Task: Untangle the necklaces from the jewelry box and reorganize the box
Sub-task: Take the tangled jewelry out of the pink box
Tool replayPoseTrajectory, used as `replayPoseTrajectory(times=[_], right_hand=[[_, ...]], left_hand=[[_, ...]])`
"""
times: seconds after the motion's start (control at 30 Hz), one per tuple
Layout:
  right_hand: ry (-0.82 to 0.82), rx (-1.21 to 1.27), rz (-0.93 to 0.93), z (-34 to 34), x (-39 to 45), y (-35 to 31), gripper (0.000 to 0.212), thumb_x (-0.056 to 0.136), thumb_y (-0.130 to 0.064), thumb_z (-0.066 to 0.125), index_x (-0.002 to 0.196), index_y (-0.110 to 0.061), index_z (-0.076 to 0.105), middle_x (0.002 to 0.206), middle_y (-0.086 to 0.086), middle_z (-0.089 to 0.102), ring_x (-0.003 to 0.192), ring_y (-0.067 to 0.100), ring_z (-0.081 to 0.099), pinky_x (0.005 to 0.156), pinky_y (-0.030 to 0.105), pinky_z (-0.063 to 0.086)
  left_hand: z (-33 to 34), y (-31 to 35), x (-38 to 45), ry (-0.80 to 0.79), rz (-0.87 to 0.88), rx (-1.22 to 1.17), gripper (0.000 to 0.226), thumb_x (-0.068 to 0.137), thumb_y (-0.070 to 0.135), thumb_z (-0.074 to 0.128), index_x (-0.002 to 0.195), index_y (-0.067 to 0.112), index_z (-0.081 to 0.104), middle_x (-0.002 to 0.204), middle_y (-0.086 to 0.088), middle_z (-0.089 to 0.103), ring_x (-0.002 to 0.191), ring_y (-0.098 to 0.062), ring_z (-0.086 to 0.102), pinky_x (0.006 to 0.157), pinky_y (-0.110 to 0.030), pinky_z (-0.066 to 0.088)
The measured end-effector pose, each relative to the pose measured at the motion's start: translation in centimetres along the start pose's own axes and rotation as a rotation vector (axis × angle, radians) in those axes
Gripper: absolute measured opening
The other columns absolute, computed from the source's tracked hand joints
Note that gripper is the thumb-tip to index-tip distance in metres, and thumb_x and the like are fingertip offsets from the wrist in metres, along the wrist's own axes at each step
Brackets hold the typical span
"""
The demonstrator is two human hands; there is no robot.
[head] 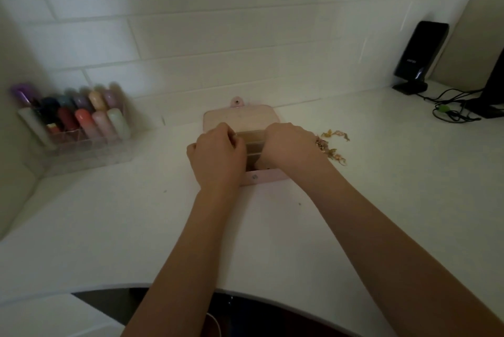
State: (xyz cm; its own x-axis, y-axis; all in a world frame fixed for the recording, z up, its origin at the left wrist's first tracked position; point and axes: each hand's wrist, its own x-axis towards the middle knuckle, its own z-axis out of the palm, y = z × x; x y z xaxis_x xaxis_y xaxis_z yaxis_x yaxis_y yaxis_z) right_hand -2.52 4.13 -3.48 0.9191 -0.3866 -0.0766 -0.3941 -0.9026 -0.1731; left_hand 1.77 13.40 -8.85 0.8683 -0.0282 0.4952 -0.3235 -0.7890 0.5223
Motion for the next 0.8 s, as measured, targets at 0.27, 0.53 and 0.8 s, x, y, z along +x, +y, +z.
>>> replayPoseTrajectory(times=[0.27, 0.53, 0.8], right_hand=[[-0.133, 0.272, -0.066, -1.1, -0.2, 1.7, 0.026, 0.078, -0.027, 0.069, 0.074, -0.011, 0.049, 0.061, -0.002, 0.05, 0.057, 0.014, 0.05, 0.048, 0.022, 0.035], [-0.371, 0.993, -0.158, -3.3, -0.3, 4.7, 0.044, 0.093, -0.022, 0.055, 0.055, -0.016, 0.035, 0.035, -0.006, 0.031, 0.028, 0.005, 0.017, 0.037, 0.014, 0.009], [-0.181, 1.4, -0.27, -4.2, -1.0, 7.1, 0.037, 0.096, -0.021, 0.051, 0.062, -0.017, 0.037, 0.042, -0.004, 0.03, 0.034, 0.007, 0.023, 0.041, 0.021, 0.01]], left_hand=[[-0.2, 0.1, 0.1, 0.012, 0.012, -0.019, 0.013, 0.088, 0.02, 0.047, 0.086, 0.015, 0.059, 0.086, -0.003, 0.064, 0.089, -0.026, 0.055, 0.078, -0.032, 0.024], [-1.7, 1.0, -0.4, 0.031, 0.204, -0.456, 0.018, 0.089, 0.025, 0.046, 0.08, 0.016, 0.058, 0.074, 0.01, 0.06, 0.073, -0.006, 0.057, 0.072, -0.029, 0.045], [-2.8, 3.6, -1.1, -0.71, -0.137, -1.211, 0.026, 0.097, 0.011, 0.04, 0.089, 0.01, 0.065, 0.075, 0.0, 0.073, 0.071, -0.013, 0.069, 0.074, -0.03, 0.054]])
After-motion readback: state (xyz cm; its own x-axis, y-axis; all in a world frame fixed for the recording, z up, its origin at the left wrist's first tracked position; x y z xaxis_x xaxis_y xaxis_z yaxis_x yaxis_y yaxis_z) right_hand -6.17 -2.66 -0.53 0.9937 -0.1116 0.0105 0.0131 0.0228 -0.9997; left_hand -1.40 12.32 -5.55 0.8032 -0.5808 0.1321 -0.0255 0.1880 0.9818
